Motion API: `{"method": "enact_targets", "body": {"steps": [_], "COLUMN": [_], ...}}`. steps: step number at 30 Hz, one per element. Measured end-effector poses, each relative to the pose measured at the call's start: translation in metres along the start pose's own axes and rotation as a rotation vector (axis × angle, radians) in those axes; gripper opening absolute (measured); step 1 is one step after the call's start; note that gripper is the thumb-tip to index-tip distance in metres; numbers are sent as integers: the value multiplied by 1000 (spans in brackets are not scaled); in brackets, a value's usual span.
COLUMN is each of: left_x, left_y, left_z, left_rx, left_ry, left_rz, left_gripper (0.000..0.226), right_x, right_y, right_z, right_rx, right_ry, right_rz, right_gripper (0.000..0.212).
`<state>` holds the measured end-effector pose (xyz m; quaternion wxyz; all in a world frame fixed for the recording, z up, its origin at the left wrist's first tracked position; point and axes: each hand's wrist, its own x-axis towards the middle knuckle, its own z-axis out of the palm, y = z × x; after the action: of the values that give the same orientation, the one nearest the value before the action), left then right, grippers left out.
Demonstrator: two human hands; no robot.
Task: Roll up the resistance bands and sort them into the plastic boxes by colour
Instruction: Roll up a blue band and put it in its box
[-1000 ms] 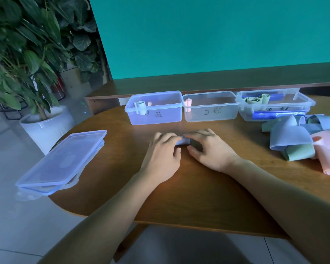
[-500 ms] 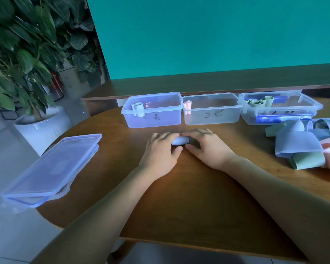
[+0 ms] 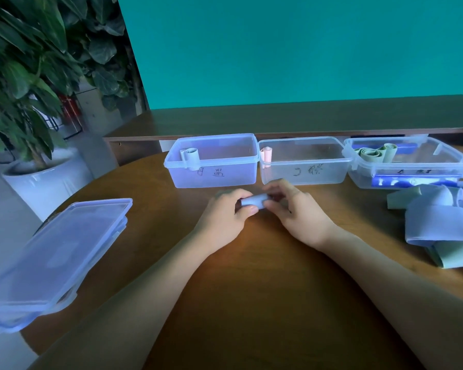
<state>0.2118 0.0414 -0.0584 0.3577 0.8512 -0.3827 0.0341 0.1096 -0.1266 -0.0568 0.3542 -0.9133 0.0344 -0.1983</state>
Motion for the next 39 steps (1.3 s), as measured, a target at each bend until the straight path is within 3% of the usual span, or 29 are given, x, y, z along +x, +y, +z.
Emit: {"method": "enact_targets", "body": {"steps": [4,9,17,20,23,33,39], "left_x": [1,0,10,13,18,39,38], "left_y": [1,-2,-9,-21,-38,-63,-61], "left_z": [-5,-11,-38,-41,-41,-36,-35], "left_rx": [-212,-347,-552,-503,-373,-233,-238], "left_ry": [40,97,454,636,701,653,620], "left_rz": [-26,-40,-71,-124,-191,-300,-280], "left_gripper": [23,24,32,42,46,40,39], "right_x": [-2,8,71,108,145,235,255], "right_y": [-12,-29,-67,-78,-76,-47,-46], "right_z": [-4,-8,-15,-18,-18,40,56], "right_rx": [270,377,227,164,59,-199,-290], "right_ry": [86,132,53,75,94,-114,-166], "right_rz": [46,-17,-110,-130,-101,76,109], "right_gripper": [20,22,17,18,18,34,29]}}
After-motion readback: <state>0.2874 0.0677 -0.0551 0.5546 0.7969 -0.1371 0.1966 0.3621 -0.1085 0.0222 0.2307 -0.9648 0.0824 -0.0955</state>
